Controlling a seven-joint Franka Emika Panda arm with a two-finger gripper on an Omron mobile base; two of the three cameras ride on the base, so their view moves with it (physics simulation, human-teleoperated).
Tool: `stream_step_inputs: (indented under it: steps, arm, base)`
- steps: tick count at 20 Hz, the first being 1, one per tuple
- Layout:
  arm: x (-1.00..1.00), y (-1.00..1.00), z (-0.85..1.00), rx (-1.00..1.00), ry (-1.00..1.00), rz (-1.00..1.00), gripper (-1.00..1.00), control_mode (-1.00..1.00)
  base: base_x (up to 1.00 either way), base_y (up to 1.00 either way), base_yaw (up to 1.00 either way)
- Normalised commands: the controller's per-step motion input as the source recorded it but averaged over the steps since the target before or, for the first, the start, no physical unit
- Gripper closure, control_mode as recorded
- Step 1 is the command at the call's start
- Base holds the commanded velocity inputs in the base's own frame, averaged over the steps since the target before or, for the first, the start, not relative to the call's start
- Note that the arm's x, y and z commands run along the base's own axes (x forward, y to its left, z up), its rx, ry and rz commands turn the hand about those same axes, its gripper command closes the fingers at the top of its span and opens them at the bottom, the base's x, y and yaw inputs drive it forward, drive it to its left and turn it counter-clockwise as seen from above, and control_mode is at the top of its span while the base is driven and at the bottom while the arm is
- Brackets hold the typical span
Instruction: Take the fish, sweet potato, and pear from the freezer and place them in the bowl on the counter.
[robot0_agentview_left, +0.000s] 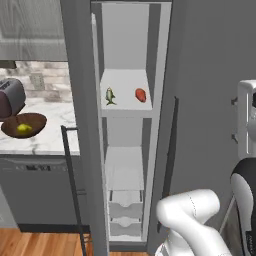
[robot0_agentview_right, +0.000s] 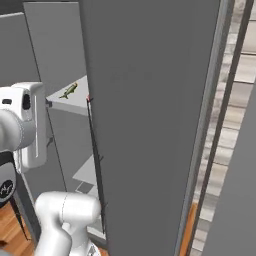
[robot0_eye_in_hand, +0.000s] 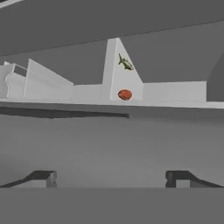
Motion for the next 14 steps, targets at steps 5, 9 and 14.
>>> stream_step_inputs:
  steps: [5, 9, 14]
  arm:
    - [0.00, 0.00, 0.00, 0.00, 0.00, 0.00, -1.00, 1.00]
    - [0.00, 0.00, 0.00, 0.00, 0.00, 0.00, -1.00, 1.00]
    - [0.00, 0.00, 0.00, 0.00, 0.00, 0.00, -1.00, 1.00]
  base:
    - [0.32, 0.35, 0.32]
    - [0.49, 0.14, 0.28]
    - [0.65, 0.33, 0.08]
